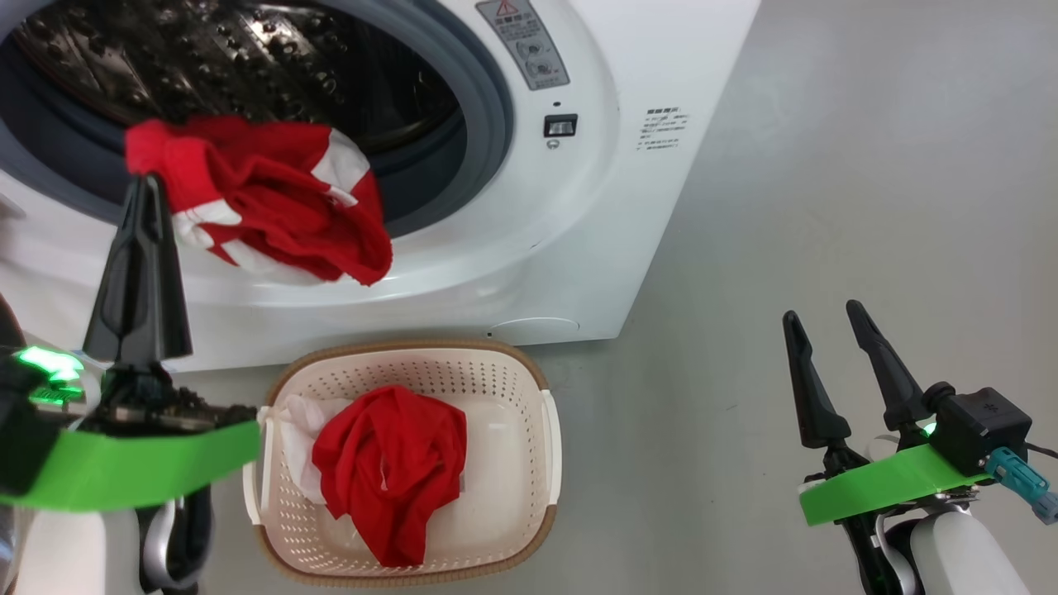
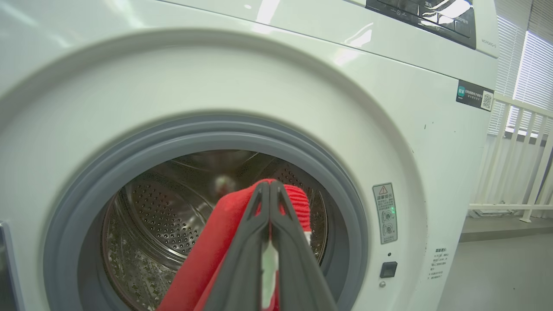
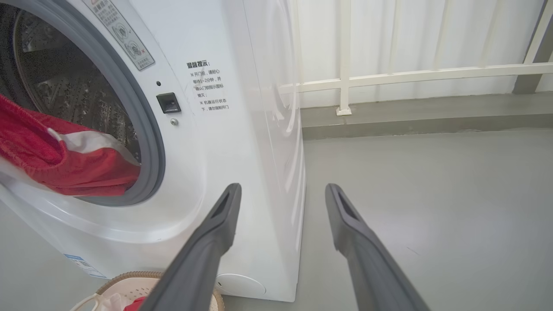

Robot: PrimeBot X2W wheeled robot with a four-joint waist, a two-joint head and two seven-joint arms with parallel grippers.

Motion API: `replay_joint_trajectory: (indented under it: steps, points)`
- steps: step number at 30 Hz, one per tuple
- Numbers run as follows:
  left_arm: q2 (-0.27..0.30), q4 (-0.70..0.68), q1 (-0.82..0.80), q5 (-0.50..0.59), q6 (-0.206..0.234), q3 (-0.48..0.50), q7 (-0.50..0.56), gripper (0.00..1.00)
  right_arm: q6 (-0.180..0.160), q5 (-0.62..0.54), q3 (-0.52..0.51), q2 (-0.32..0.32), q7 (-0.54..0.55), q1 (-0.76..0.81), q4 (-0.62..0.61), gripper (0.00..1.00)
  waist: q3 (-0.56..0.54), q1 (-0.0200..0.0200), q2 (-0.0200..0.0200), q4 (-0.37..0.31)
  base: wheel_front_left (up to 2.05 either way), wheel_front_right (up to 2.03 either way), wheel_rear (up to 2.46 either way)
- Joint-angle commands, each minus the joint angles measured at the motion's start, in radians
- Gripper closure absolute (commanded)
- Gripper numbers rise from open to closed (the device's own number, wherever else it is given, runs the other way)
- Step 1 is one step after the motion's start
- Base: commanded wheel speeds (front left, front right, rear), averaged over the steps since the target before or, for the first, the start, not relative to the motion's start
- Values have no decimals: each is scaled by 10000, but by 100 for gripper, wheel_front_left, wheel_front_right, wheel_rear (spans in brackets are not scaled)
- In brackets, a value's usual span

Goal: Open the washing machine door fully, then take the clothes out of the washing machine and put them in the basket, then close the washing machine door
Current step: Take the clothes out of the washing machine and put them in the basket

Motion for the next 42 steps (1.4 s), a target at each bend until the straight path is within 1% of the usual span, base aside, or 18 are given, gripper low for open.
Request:
replay_joint_trajectory:
  steps: [1,4,8,11,18,27,33,42]
  points:
    - [152,-570,163,178,-55,313,-47,100,62,-87,222,3,-63,75,-276,0,47,0,-1,27,0,0,0]
    - [49,-869,477,257,-55,229,-47,100,62,-95,215,3,-63,54,-288,0,109,0,-1,65,0,0,0]
    - [-39,-421,904,259,-55,10,-47,100,62,-86,314,3,-63,-1,-268,0,183,0,-1,40,0,0,0]
    - [-77,179,1192,326,-55,-162,-47,100,62,-58,384,3,-63,-51,-262,0,253,0,-1,4,0,0,0]
    - [-117,2351,1312,319,-55,-381,-47,100,62,-20,527,3,-63,-223,-244,0,549,0,-1,-94,0,0,0]
    - [103,5271,703,537,-55,-938,-47,100,62,-4,653,3,-63,-436,-303,0,1004,0,-1,-265,0,0,0]
    - [314,7057,-125,665,-55,-1160,-47,100,62,40,731,3,-63,-614,-384,0,1537,0,-1,-353,0,0,0]
    - [684,9075,-1679,767,-55,-1509,-47,100,62,140,788,3,-63,-1054,-563,0,2529,0,-1,-536,0,0,0]
